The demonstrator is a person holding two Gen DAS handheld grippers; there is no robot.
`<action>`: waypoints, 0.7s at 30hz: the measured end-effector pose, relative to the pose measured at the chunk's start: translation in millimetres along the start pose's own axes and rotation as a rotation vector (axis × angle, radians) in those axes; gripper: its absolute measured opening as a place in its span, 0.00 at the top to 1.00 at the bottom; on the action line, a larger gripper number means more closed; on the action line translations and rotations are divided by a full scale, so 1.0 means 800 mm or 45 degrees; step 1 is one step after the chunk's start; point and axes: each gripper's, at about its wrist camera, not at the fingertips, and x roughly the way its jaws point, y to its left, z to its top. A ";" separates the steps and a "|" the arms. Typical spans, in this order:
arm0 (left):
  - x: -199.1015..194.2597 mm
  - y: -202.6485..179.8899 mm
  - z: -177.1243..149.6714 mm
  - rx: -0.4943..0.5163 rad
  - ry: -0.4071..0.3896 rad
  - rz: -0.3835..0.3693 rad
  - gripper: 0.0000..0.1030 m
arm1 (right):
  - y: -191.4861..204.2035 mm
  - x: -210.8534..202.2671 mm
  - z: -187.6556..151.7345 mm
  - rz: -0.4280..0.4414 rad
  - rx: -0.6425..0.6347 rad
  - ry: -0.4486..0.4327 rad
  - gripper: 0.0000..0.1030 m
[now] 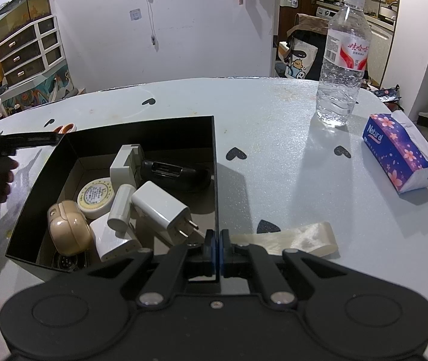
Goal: Organize rigid objects
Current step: 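Move the left gripper back over the orange-handled scissors, then close the left gripper on the scissors' handle and lift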
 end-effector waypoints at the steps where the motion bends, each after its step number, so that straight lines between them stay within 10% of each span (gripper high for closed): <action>1: 0.006 0.000 -0.001 -0.011 0.011 0.014 0.19 | 0.000 0.000 0.000 -0.001 -0.001 0.001 0.97; 9: 0.018 -0.003 0.001 0.011 -0.020 0.045 0.25 | 0.003 0.007 0.002 -0.014 -0.008 0.010 0.97; 11: 0.017 -0.005 0.001 0.017 -0.040 0.046 0.41 | 0.003 0.007 0.002 -0.011 -0.005 0.011 0.97; 21: -0.024 -0.010 0.000 0.022 -0.094 -0.042 0.42 | 0.002 0.007 0.002 -0.011 0.002 0.008 0.97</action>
